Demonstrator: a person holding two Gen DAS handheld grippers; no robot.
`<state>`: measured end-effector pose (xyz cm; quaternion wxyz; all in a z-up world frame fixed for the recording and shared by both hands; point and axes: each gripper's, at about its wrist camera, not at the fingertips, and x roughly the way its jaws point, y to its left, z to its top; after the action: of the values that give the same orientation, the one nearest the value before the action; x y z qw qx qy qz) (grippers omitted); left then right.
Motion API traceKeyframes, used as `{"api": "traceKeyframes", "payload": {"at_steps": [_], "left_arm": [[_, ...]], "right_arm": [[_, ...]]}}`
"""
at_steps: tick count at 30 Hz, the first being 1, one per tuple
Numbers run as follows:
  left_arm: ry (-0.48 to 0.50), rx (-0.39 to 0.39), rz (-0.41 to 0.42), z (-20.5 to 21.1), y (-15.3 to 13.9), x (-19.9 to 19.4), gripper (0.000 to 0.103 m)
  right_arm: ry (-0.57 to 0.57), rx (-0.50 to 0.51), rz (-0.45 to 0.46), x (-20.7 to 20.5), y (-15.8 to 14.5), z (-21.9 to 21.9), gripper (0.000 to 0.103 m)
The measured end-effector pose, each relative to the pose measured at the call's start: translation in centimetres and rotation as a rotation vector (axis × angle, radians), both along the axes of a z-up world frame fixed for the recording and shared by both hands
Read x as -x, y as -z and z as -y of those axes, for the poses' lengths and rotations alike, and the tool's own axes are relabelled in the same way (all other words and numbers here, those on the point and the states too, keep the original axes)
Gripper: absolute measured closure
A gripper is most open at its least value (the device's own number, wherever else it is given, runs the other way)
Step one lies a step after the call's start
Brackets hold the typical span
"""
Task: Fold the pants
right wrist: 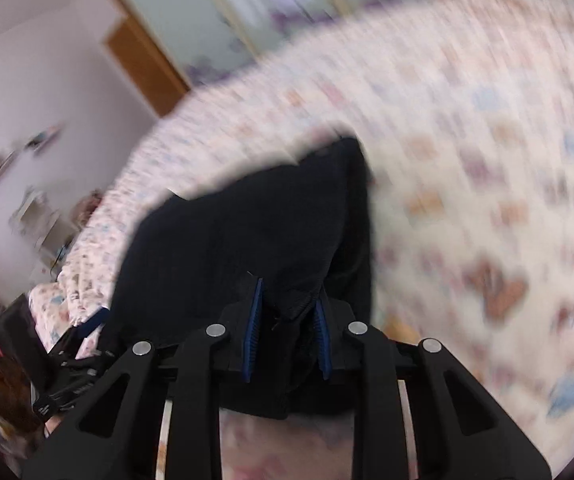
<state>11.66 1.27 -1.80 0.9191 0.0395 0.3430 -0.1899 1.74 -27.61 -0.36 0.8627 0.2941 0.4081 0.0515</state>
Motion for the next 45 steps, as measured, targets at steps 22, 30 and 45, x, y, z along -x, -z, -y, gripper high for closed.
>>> {"api": "traceKeyframes", "payload": {"at_steps": [22, 30, 45], "left_arm": [[0.14, 0.672, -0.091, -2.1, -4.2, -4.3, 0.002], [0.153, 0.801, -0.215, 0.5, -3.5, -9.7, 0.002], [-0.03, 0.892, -0.339, -1.9, -0.3, -14.5, 0.008]], "right_arm": [[-0.1, -0.266, 0.162, -2.7, -2.6, 0.5, 0.021], [-0.086, -0.445, 0.173, -5.2, -1.1, 2.3, 0.021], [-0.047, -0.562, 0.112, -5.8, 1.2, 4.1, 0.023]]}}
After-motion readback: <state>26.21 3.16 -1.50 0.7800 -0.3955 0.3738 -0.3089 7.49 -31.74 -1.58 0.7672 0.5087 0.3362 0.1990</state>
